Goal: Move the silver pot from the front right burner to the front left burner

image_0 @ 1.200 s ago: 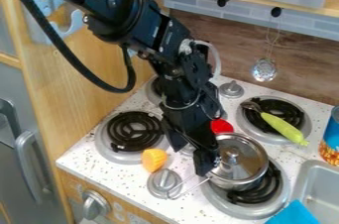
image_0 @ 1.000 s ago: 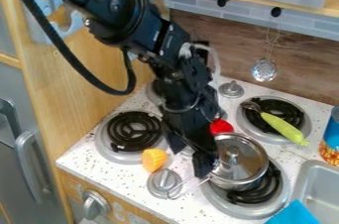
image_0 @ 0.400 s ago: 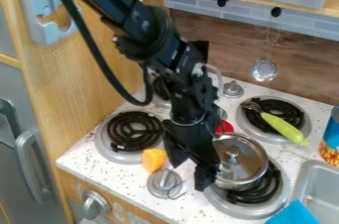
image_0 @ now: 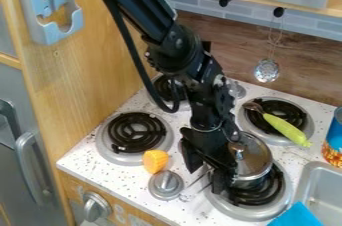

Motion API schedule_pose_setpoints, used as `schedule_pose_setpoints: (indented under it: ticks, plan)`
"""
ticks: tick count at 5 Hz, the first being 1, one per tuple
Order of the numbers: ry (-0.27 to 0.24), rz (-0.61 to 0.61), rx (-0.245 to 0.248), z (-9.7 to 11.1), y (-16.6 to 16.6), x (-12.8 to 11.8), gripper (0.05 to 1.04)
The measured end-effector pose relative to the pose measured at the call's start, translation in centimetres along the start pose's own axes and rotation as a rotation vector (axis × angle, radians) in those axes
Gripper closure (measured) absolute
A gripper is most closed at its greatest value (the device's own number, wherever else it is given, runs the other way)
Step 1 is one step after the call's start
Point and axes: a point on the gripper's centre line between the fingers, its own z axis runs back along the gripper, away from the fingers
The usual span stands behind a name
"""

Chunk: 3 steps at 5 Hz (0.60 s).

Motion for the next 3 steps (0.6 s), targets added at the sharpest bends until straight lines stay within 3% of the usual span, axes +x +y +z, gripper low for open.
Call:
schedule_pose_setpoints:
  ticks: [2, 3]
  plan:
    - [-0.019, -0.017, 0.006, -0.76, -0.96, 1.24, 0.137]
    - [-0.028, -0.015, 0.007, -1.07, -1.06, 1.64, 0.415]
